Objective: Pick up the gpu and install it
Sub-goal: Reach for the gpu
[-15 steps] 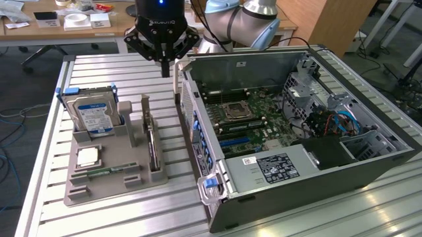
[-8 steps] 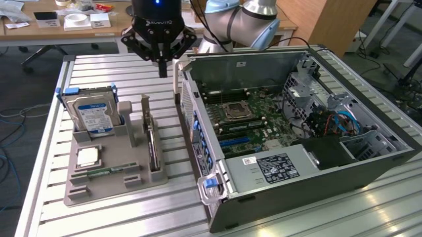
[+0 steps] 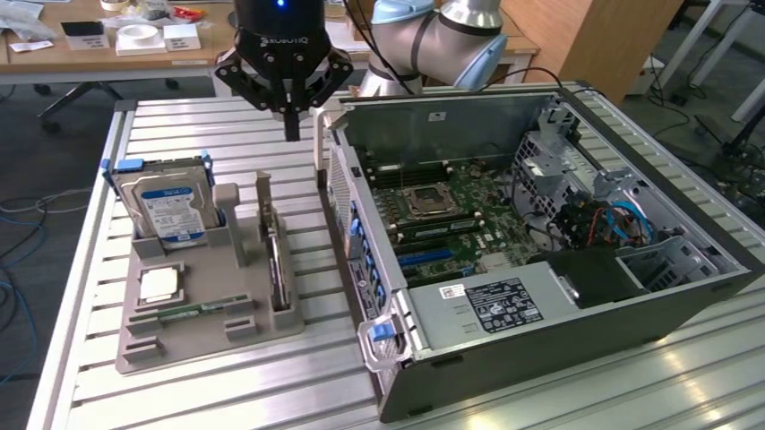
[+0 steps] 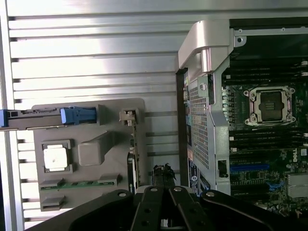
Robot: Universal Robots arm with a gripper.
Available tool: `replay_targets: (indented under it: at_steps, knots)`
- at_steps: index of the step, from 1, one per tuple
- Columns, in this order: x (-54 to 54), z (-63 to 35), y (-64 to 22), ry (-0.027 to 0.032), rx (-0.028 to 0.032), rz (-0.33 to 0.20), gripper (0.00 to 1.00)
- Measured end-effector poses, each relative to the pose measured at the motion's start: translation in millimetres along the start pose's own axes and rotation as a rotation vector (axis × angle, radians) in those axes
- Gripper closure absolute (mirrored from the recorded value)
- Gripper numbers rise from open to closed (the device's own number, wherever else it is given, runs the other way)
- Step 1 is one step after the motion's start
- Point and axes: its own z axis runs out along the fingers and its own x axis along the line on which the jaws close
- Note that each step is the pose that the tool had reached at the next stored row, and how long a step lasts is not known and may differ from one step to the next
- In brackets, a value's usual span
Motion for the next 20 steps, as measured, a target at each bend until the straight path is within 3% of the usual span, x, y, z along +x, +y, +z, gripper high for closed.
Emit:
replay_targets:
  at_steps: [20]
  knots:
    - [4.8,-0.1,-0.3,-0.0001,0.0001,0.0,0.89]
